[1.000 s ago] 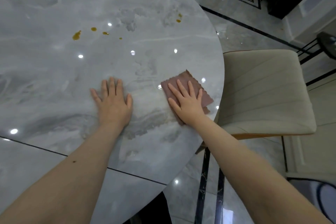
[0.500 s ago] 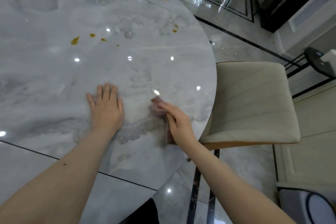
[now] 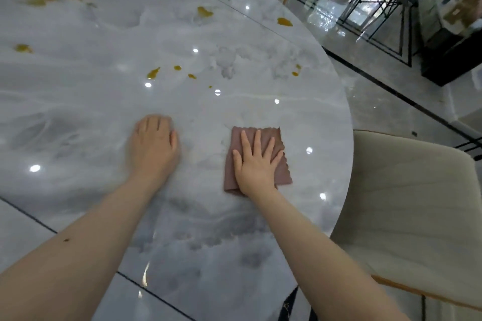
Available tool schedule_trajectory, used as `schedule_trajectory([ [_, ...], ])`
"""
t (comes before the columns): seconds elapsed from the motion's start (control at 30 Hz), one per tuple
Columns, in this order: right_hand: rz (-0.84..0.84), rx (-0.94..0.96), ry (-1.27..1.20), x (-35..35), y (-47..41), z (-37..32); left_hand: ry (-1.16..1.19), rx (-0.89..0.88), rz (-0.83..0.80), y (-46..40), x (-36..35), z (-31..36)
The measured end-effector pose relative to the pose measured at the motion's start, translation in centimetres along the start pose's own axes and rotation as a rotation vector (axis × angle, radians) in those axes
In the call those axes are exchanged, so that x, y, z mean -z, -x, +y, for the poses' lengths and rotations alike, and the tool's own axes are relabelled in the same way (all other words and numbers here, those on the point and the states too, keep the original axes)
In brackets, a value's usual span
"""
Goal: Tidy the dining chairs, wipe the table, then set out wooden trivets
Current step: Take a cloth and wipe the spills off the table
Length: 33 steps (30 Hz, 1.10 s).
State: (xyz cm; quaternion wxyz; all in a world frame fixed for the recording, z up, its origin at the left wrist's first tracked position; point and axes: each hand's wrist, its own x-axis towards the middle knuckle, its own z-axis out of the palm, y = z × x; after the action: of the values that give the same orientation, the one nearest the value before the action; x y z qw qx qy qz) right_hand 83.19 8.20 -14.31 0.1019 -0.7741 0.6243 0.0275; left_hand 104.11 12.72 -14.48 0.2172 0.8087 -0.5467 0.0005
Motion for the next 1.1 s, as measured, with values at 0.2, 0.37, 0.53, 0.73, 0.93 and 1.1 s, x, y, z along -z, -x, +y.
schedule_trajectory([
  [0.2, 0.039, 0.001, -0.008, 0.4, -10.1, -6.7, -0.145, 0.216, 0.013, -5.1, 0.3, -6.7],
  [0.37, 0.040, -0.021, -0.036, 0.5, -17.3, -12.3, -0.150, 0.313, 0.001, -7.6, -0.3, -9.8],
  [0.53, 0.008, 0.060, -0.004, 0.7, -22.0, -17.5, -0.172, 0.314, 0.011, -7.9, -1.0, -10.3],
  [0.73, -0.017, 0.315, 0.030, 0.2, -21.4, -22.6, -0.138, 0.332, 0.037, -7.8, -0.9, -10.0],
  [0.93, -0.028, 0.734, 0.045, -0.3, -15.3, -19.5, -0.140, 0.335, 0.027, -7.4, -0.3, -9.8],
  [1.1, -0.026, 0.692, 0.110, 0.6, -16.4, -13.7, -0.142, 0.320, 0.001, -7.5, -0.2, -9.7],
])
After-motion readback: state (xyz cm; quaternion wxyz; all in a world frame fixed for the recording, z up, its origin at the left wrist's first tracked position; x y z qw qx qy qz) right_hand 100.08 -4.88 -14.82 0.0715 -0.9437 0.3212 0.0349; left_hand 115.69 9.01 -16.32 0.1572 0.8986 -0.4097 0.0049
